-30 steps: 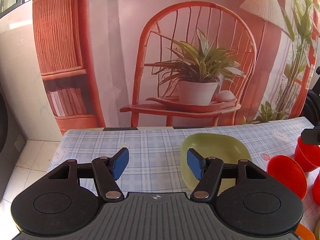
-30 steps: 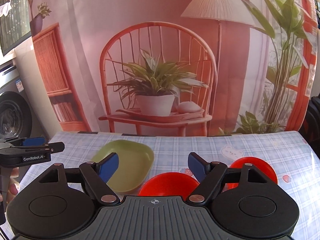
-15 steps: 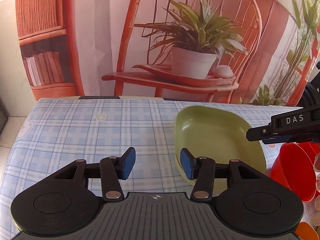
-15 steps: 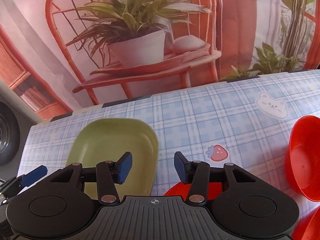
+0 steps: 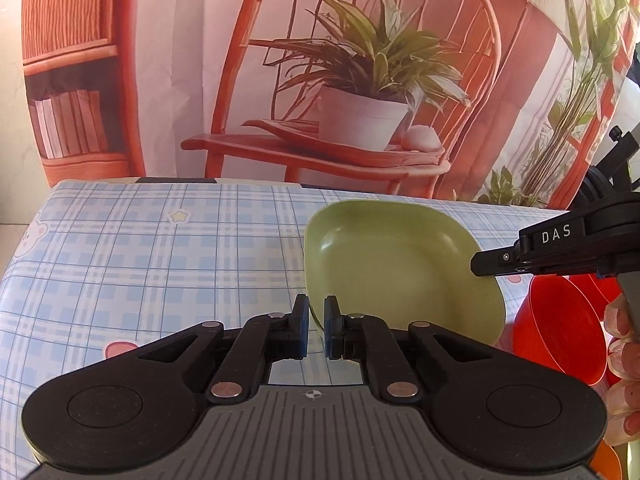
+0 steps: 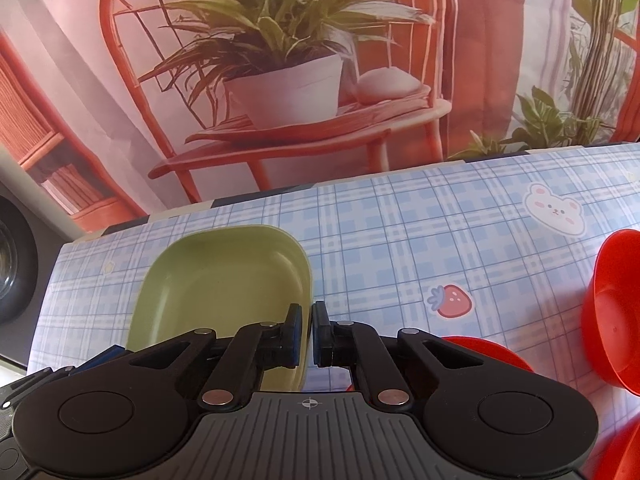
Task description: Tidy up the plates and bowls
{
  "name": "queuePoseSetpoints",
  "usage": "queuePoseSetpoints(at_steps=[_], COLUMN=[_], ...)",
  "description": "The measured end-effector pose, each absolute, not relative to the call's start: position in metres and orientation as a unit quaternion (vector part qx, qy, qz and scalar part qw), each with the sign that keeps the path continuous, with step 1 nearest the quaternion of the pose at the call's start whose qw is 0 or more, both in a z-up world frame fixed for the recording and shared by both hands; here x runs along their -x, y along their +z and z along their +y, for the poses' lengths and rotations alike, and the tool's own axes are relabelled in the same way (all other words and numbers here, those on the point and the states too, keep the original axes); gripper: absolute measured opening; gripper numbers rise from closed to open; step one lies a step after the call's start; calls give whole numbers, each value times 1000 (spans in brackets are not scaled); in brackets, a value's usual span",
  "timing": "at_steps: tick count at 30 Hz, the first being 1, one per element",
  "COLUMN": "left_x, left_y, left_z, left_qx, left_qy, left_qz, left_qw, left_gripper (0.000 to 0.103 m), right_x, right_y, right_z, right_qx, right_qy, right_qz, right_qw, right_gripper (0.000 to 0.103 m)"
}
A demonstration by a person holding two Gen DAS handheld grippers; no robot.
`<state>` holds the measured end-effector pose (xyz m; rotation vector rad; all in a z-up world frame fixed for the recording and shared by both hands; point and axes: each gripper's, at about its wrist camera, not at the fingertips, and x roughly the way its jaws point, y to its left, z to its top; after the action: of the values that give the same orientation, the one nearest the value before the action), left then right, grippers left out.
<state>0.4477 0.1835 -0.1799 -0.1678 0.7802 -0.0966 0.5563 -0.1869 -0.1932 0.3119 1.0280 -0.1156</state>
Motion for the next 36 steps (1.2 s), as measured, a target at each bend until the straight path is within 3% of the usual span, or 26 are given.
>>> queuePoseSetpoints(at_steps=[22,28,36], left_x=[-347,-325,-311], left_y=[-91,-88,-107], left_z=[145,115,76], left_qx=[25,-2,-30], left_qy=[-94,-137,-178], left_qz=[354,369,389], left_qw=[930,919,903], left_gripper=[9,9,9], right_x=[-413,-347,-275], right_y=[-92,-79,-95], right_z=[-183,-188,-221], right_qx=[-182,-148,-215], right_qy=[-24,-29,-58], right_qz=[410,369,379], right_qw=[893,917,898], right_gripper=[7,8,10])
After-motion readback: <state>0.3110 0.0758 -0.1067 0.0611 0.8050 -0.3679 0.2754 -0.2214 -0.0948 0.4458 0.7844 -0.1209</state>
